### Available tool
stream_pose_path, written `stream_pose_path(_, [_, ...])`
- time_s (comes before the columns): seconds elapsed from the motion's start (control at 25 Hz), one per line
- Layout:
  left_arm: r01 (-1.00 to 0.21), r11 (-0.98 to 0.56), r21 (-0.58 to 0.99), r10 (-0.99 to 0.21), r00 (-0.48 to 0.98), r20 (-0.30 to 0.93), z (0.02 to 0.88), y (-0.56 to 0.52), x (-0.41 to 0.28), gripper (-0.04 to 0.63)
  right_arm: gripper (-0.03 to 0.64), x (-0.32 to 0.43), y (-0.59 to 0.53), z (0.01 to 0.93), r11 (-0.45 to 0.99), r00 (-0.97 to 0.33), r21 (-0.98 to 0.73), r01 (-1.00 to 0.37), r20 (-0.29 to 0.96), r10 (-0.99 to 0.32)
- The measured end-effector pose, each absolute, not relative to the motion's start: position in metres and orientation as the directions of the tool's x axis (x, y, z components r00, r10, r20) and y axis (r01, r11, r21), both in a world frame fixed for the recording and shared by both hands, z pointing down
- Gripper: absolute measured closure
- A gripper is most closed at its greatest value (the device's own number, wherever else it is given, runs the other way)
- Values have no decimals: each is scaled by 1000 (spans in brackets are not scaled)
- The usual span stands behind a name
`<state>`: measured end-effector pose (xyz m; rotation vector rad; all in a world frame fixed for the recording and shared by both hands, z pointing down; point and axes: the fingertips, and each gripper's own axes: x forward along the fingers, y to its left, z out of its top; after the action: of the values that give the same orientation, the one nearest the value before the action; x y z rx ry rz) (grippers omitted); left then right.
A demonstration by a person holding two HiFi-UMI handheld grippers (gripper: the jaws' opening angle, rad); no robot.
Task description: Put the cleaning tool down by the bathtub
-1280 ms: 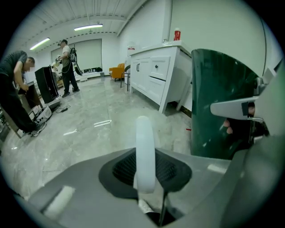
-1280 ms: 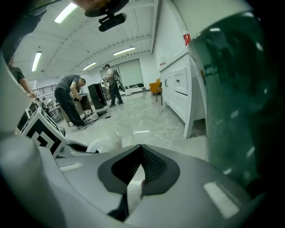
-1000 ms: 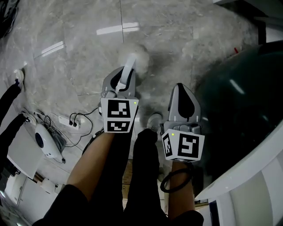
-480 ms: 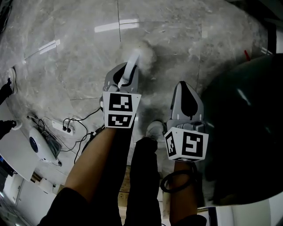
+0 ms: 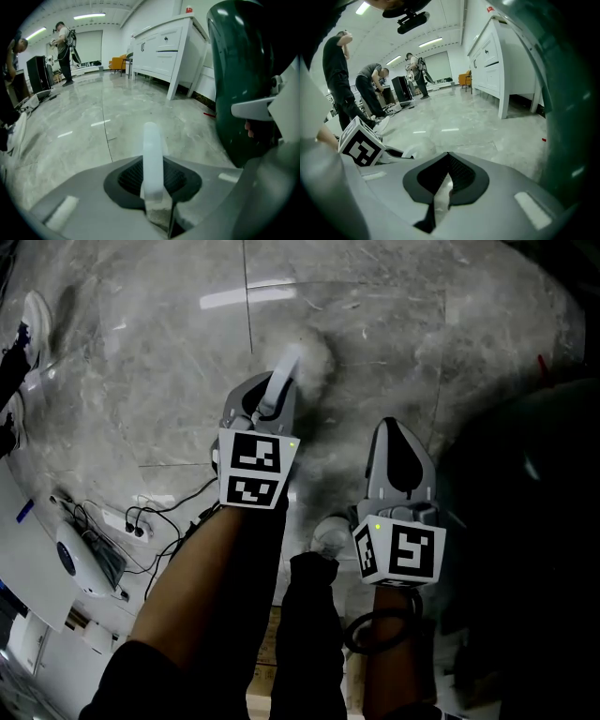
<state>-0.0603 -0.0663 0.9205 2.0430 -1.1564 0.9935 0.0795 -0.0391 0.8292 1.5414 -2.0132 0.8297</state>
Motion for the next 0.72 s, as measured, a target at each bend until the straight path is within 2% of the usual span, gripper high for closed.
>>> stream_pose_path(0.72, [-856,-503,122,-416,364,834,984,-68,-57,525,603,83,-19,888,165,-250,-187,-968,725,-642])
